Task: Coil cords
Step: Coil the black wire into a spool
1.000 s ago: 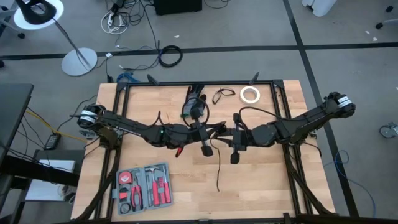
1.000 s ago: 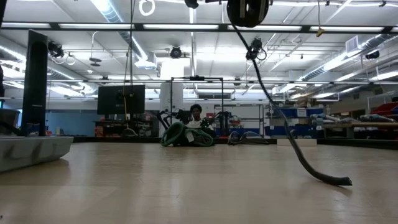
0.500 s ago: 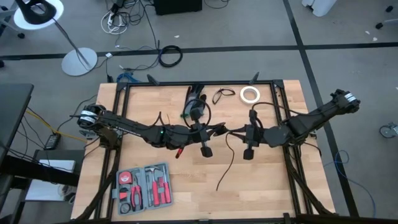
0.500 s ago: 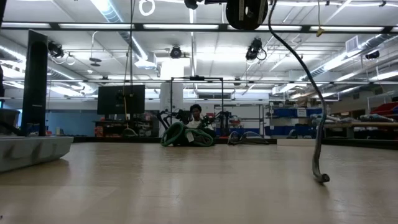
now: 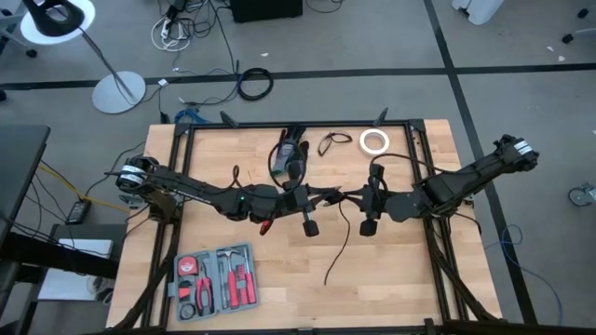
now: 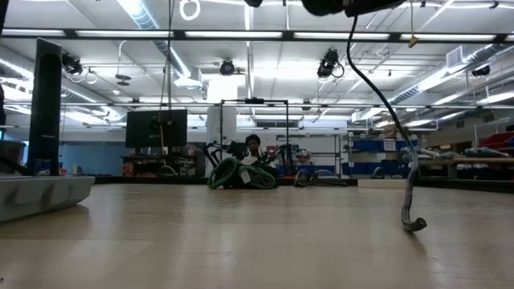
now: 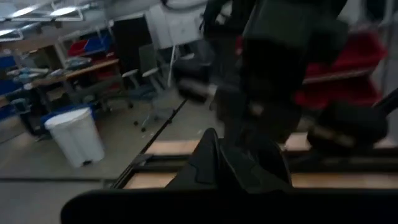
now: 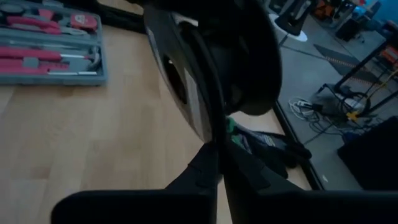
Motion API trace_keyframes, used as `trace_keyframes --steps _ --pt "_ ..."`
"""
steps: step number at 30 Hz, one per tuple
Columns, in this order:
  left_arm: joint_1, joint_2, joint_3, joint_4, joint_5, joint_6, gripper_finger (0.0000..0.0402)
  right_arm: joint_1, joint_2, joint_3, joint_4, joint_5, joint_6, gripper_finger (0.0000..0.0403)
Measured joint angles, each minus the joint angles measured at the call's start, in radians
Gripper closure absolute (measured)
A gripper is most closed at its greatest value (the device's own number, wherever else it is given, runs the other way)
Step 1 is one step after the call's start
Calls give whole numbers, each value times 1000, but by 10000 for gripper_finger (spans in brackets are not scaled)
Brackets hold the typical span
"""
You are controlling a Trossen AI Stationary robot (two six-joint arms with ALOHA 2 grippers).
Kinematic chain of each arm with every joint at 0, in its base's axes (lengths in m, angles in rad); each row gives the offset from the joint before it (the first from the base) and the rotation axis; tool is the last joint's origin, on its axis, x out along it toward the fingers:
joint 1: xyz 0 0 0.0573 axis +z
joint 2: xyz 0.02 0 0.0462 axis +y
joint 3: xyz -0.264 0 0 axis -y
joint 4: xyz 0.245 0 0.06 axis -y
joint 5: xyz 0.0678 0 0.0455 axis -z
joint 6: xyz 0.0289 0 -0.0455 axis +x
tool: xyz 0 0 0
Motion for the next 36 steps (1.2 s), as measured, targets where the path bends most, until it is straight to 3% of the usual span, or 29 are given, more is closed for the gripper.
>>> trace_keyframes --steps 14,24,36 --pt "-10 -2 1 150 -2 -3 401 6 25 -2 44 12 64 300" --pt "-17 -2 1 195 -34 28 401 93 25 -2 -131 99 265 304" --pt "-16 -2 1 209 -34 27 401 160 25 -2 -154 149 358 305"
